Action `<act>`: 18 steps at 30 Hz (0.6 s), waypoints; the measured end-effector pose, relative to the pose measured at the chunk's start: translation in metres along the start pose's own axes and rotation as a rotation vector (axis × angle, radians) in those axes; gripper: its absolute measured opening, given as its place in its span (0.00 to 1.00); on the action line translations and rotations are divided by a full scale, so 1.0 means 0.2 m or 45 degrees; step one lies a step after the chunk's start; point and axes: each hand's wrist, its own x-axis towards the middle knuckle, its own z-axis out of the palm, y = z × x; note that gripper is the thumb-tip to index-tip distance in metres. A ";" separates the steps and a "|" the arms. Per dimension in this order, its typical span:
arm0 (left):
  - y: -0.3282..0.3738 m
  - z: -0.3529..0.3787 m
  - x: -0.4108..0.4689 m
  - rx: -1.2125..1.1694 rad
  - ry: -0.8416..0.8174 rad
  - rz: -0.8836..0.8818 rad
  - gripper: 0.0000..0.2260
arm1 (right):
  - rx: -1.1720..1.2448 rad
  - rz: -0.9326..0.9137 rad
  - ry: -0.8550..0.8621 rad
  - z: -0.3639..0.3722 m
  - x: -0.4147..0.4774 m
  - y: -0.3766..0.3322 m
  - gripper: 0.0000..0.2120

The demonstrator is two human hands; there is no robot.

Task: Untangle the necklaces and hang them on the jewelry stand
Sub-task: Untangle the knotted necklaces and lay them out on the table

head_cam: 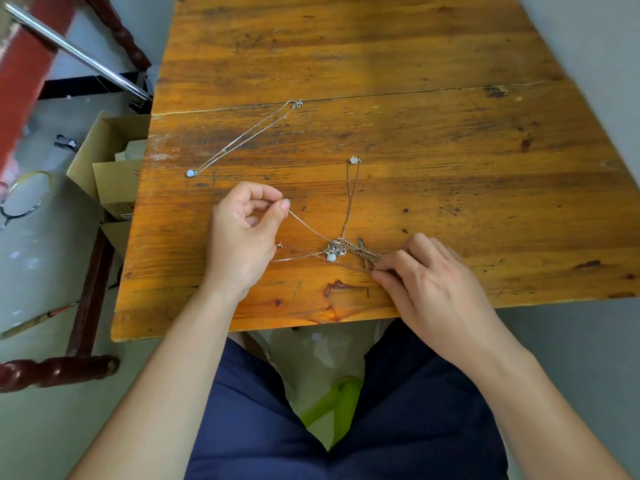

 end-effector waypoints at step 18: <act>-0.05 0.04 -0.02 -0.008 0.063 0.050 0.03 | 0.050 0.027 0.060 0.14 0.20 -0.25 0.06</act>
